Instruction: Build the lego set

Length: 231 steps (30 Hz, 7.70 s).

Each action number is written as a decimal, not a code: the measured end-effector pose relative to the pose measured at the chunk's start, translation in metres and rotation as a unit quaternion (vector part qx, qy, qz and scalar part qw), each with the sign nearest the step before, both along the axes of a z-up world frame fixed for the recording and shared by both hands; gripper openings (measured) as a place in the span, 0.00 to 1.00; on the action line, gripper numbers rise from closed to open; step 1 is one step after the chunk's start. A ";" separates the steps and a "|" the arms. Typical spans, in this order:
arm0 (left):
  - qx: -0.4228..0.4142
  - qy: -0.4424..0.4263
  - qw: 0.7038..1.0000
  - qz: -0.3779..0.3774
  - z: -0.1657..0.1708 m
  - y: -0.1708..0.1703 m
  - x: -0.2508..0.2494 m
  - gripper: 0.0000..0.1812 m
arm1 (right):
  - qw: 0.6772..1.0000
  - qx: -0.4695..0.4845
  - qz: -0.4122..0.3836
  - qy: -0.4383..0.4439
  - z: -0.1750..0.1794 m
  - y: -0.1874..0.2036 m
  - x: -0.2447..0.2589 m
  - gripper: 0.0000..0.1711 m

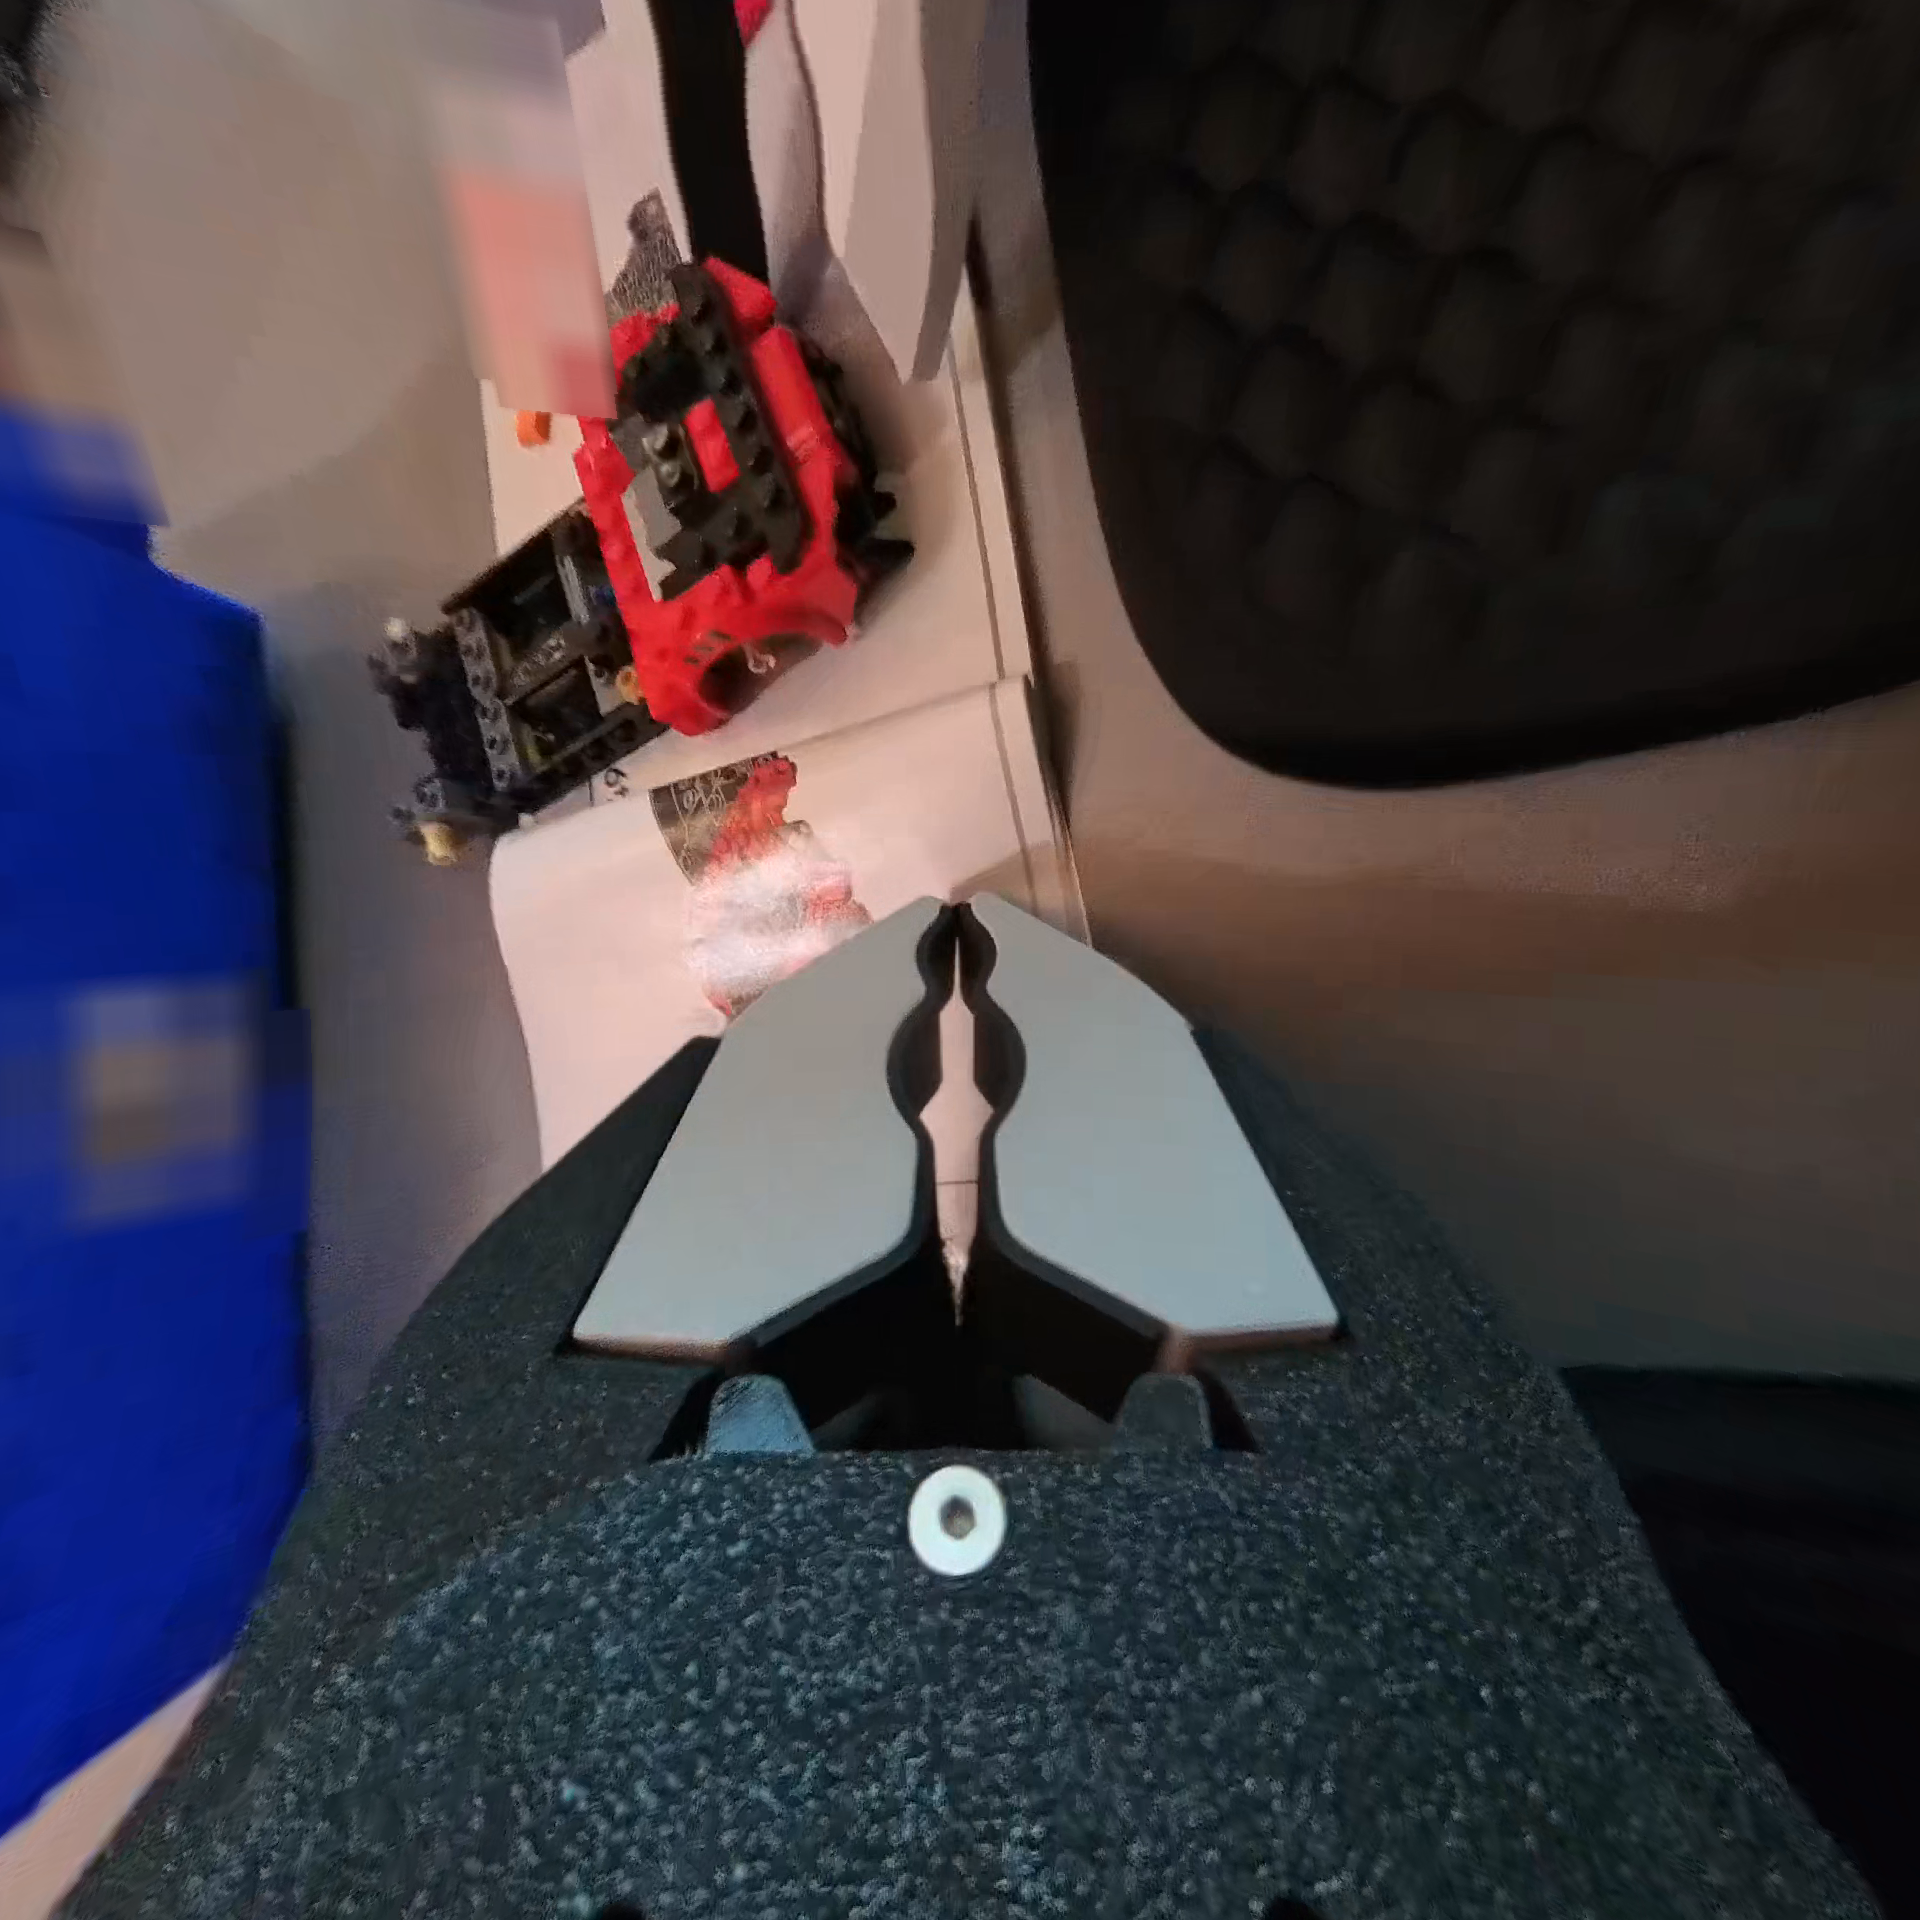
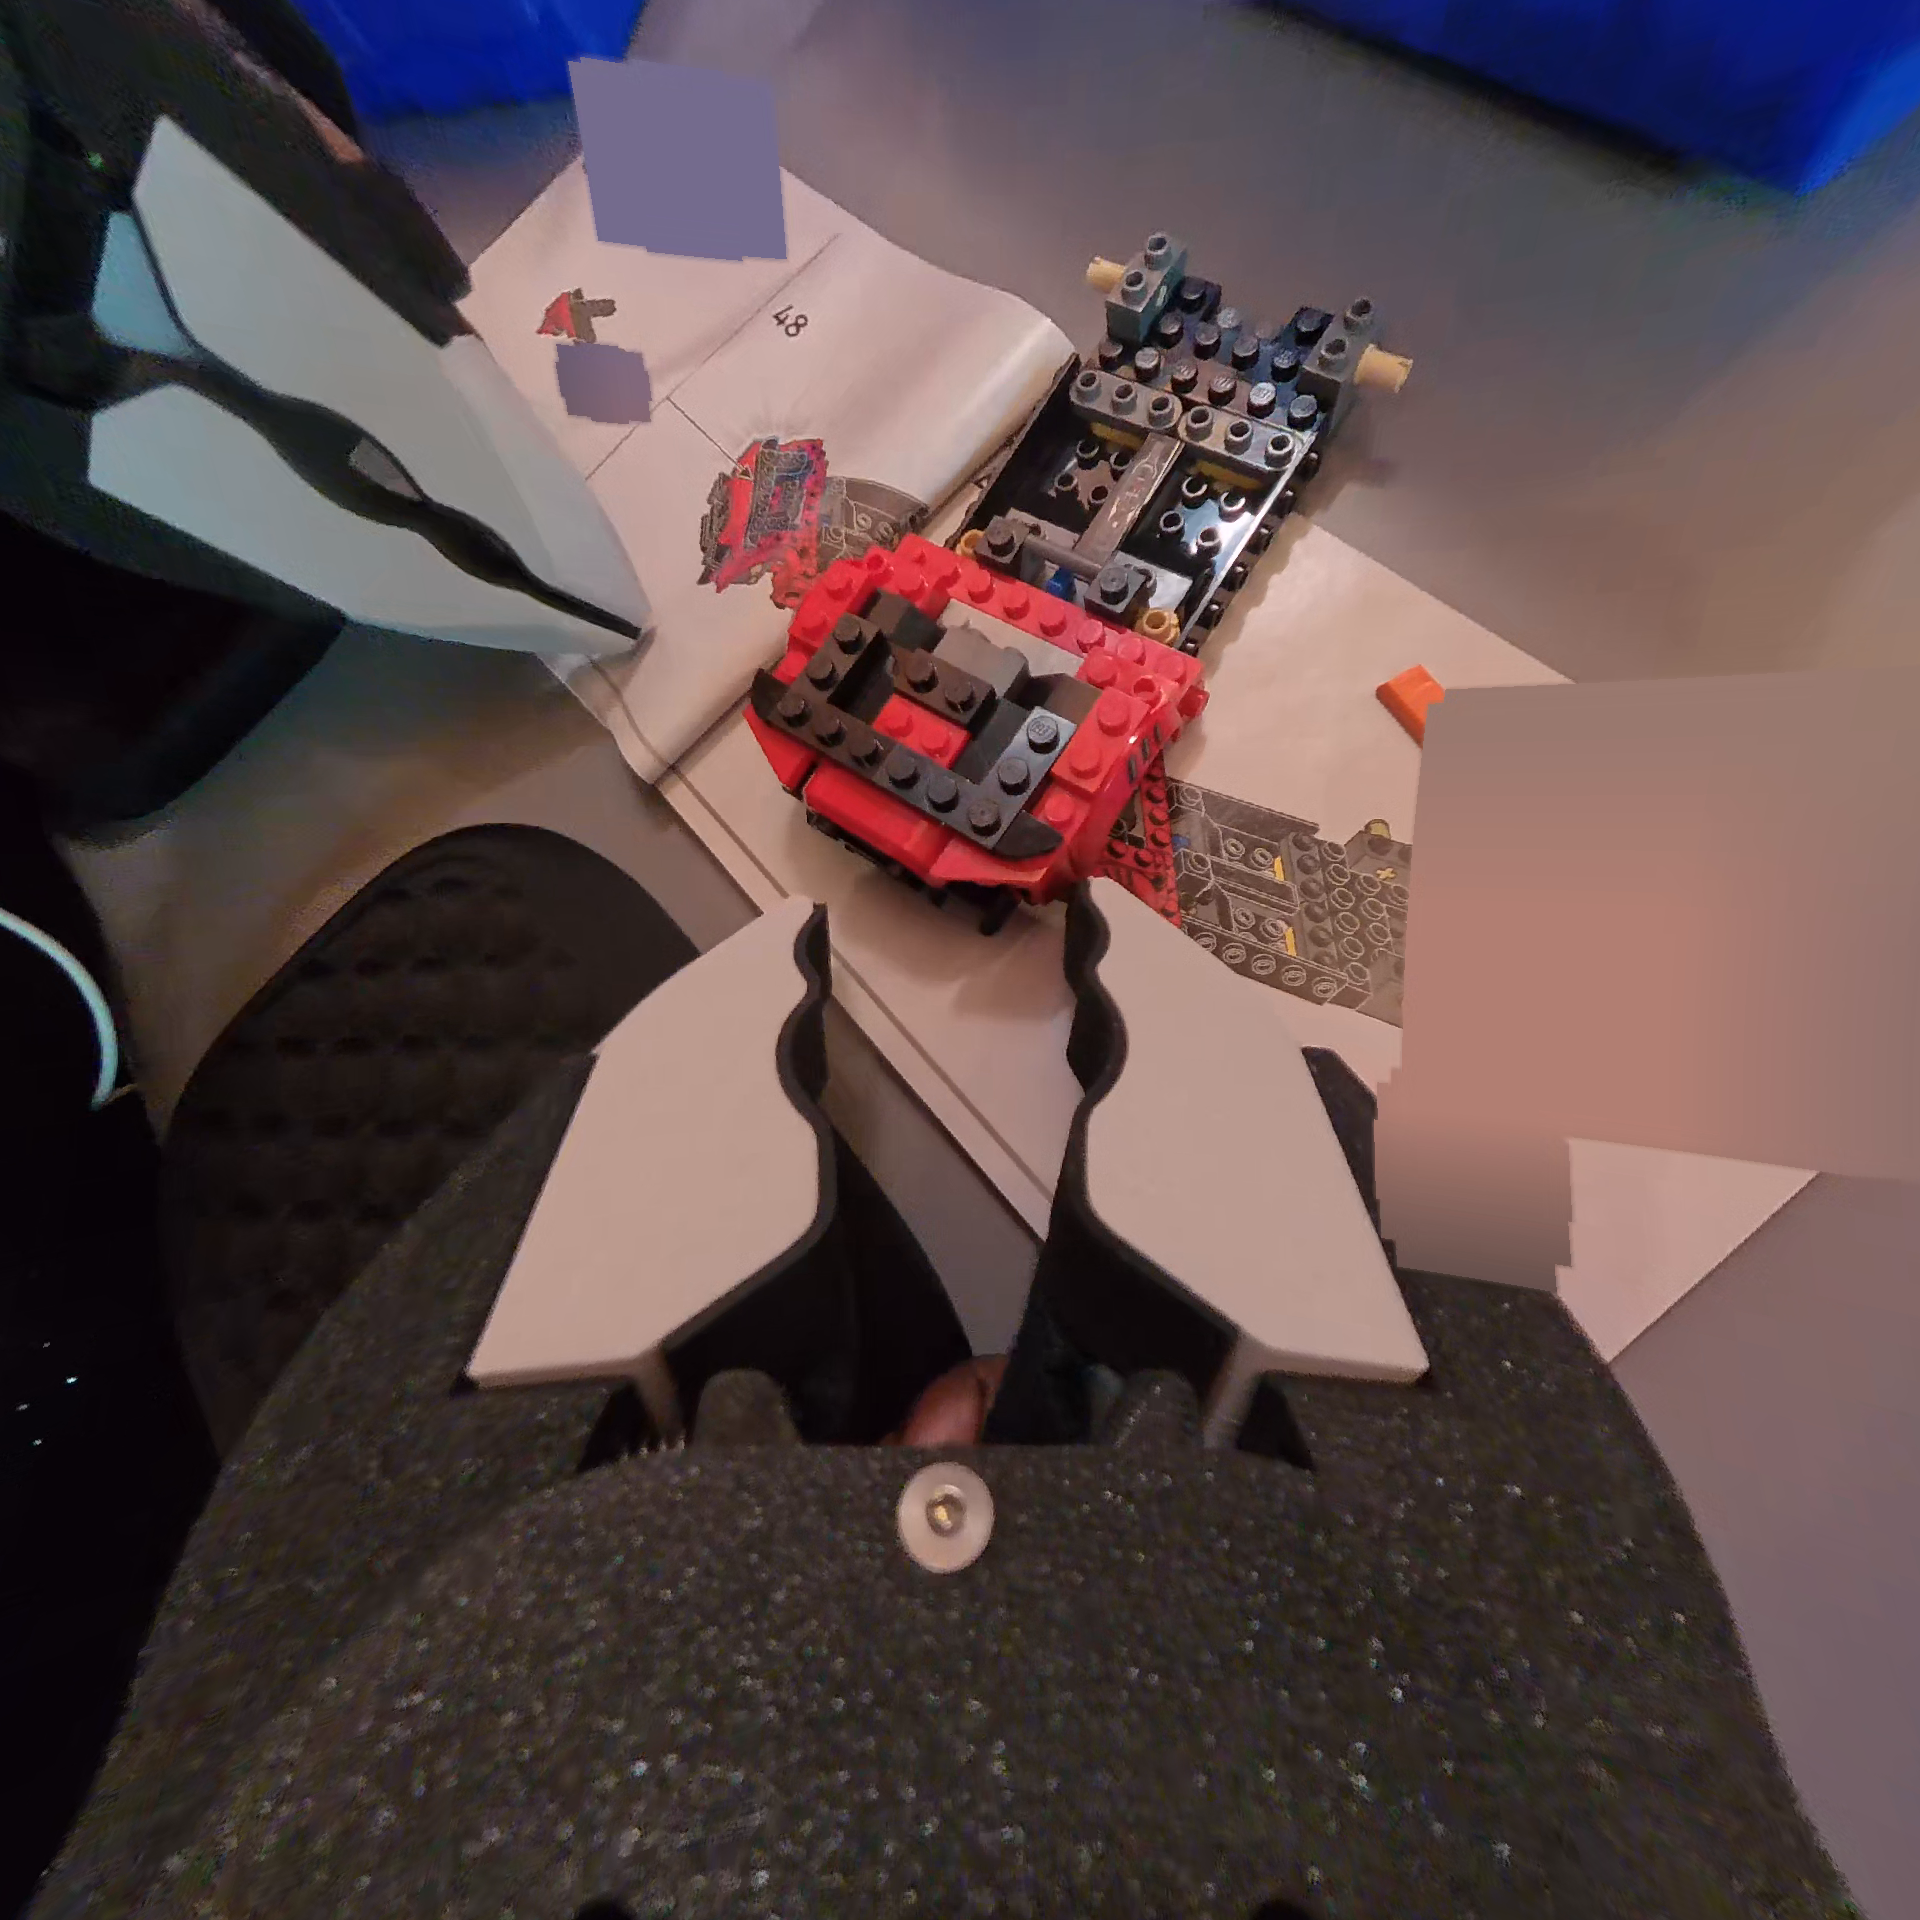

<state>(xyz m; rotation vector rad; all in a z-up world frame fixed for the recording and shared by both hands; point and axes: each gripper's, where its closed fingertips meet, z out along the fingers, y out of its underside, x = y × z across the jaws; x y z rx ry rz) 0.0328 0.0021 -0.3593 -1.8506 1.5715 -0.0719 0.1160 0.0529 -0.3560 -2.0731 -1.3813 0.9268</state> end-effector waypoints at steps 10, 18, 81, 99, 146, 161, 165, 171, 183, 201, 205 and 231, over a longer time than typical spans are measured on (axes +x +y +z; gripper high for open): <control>-0.001 -0.035 0.999 0.036 0.014 0.011 -0.012 0.05 | 0.997 0.045 -0.063 -0.006 0.020 0.012 0.001 0.48; 0.005 -0.051 0.998 0.032 0.007 0.009 -0.003 0.05 | 0.980 0.095 -0.145 -0.100 0.005 0.009 -0.030 0.57; -0.042 -0.291 0.951 0.090 0.058 0.008 -0.012 0.10 | 0.984 0.118 -0.110 -0.082 0.028 0.046 0.072 0.09; -0.024 -0.259 0.962 0.085 0.055 0.013 -0.013 0.11 | 0.918 0.226 0.297 -0.132 0.060 0.040 0.030 0.09; -0.003 -0.155 0.988 -0.014 0.040 0.097 0.102 0.01 | 0.882 0.173 0.406 -0.166 0.023 0.042 0.022 0.09; -0.011 -0.123 0.990 -0.065 0.034 0.089 0.111 0.00 | 0.882 0.174 0.407 -0.163 0.023 0.042 0.022 0.09; -0.026 -0.142 0.988 -0.056 0.047 0.096 0.099 0.00 | 0.882 0.173 0.407 -0.162 0.023 0.042 0.022 0.09; -0.049 -0.184 0.981 -0.031 0.068 0.105 0.073 0.00 | 0.881 0.173 0.408 -0.164 0.023 0.042 0.023 0.09; -0.049 -0.145 0.984 -0.085 0.044 0.090 0.102 0.00 | 0.879 0.175 0.408 -0.172 0.023 0.043 0.024 0.09; -0.051 -0.108 0.988 -0.093 0.031 0.091 0.107 0.00 | 0.933 0.140 0.277 -0.181 0.043 0.049 0.038 0.00; -0.041 -0.097 0.990 -0.098 0.031 0.091 0.108 0.00 | 0.932 0.132 0.278 -0.193 0.028 0.042 0.033 0.00; -0.029 -0.083 0.983 -0.158 0.028 0.071 0.119 0.00 | 0.927 0.165 0.248 -0.226 0.023 0.042 0.031 0.00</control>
